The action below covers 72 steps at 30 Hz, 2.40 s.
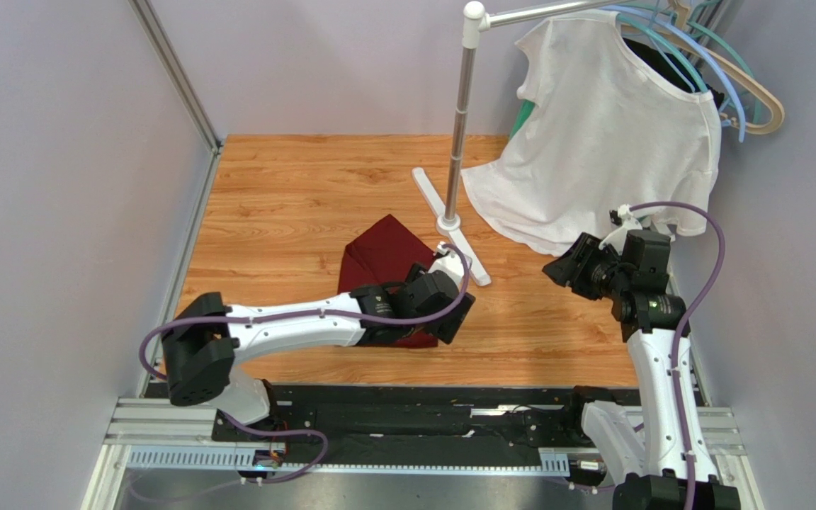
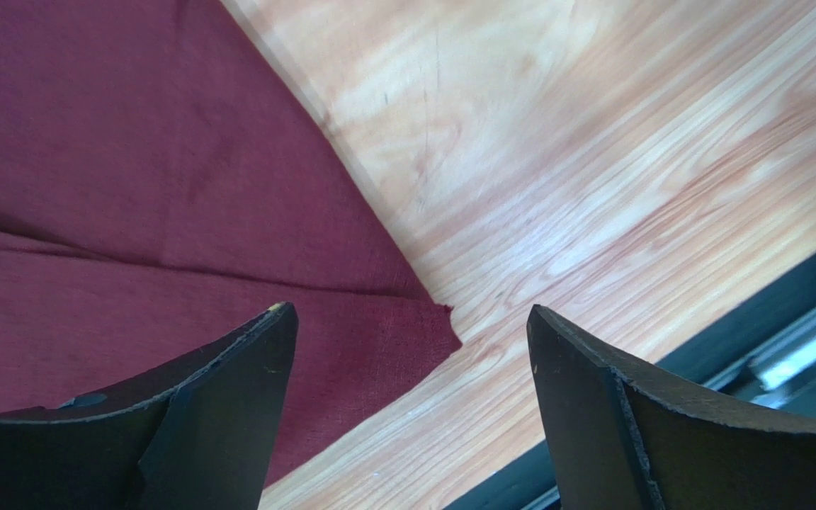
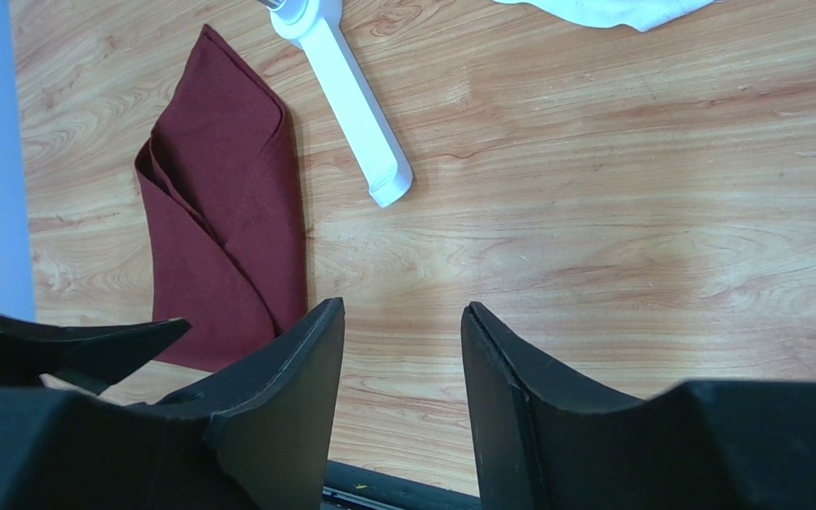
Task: Fold the napkin, place the utensils inside, and roll it up
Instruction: Fold the napkin at the center of the board, then roll the napkin at the center of the board.
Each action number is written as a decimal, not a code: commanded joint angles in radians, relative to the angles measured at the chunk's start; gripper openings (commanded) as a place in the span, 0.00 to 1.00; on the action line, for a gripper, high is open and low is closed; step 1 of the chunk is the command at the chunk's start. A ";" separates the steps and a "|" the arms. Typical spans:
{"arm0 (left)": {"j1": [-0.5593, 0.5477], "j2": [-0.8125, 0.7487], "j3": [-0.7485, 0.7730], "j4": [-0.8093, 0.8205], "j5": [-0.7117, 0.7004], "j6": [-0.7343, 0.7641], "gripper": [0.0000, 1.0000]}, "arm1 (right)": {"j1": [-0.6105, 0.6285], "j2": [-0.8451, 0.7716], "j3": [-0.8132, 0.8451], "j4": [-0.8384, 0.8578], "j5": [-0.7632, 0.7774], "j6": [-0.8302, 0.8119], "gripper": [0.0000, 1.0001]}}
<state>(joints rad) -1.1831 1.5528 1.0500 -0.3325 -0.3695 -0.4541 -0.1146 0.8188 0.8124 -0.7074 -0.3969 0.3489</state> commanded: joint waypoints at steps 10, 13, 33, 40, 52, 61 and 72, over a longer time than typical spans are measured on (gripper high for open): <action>0.239 -0.581 -0.300 -0.069 0.050 -0.100 0.93 | 0.453 0.065 -0.154 0.284 0.113 0.321 0.49; 0.437 -0.709 -0.412 -0.092 0.150 -0.139 0.94 | 0.614 0.181 -0.185 0.422 0.145 0.424 0.48; 0.873 -0.640 -0.647 0.039 0.486 -0.242 0.89 | 0.875 0.488 -0.194 0.591 0.248 0.550 0.47; 0.875 -0.648 -0.691 0.043 0.483 -0.261 0.89 | 0.903 0.508 -0.216 0.572 0.276 0.561 0.43; 0.875 -0.685 -0.699 0.009 0.480 -0.259 0.87 | 0.926 0.602 -0.183 0.571 0.299 0.555 0.34; 0.875 -0.611 -0.654 -0.045 0.462 -0.251 0.73 | 0.941 0.638 -0.160 0.531 0.337 0.558 0.30; 0.875 -0.609 -0.706 0.058 0.615 -0.304 0.66 | 0.941 0.657 -0.140 0.516 0.342 0.550 0.30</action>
<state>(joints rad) -0.3130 0.9382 0.3660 -0.3389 0.1551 -0.7254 0.8219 1.4597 0.6392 -0.1749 -0.1020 0.9012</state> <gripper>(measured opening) 0.664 0.299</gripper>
